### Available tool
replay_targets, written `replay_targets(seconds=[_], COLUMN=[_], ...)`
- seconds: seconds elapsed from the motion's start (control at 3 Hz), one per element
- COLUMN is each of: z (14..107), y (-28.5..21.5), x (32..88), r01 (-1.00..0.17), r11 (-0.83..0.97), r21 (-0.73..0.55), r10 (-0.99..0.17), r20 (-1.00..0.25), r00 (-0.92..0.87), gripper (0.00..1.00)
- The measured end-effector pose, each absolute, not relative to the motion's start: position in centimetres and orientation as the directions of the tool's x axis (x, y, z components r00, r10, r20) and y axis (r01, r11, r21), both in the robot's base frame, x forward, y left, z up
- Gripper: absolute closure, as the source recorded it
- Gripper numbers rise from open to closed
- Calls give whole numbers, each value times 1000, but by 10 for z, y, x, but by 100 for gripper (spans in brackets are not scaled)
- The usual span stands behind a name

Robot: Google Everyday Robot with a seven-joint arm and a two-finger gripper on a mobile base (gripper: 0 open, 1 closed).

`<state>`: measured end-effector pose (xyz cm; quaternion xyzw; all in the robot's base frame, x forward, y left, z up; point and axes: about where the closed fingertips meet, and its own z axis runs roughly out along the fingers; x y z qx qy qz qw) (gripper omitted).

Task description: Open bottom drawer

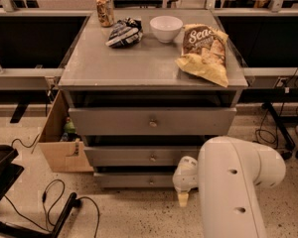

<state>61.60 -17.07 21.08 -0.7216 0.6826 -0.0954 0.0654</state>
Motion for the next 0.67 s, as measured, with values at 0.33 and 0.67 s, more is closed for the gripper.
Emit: replay_targets(seconds=[0.33,0.67], z=[189,172], y=[-169,-167], x=[631,645], r01=[-972,-970], r11=[-19,49], r21=[-233,-239], r10=[-999,-998], r20=[49,16], r00=[7,-54], gripper=[0,2])
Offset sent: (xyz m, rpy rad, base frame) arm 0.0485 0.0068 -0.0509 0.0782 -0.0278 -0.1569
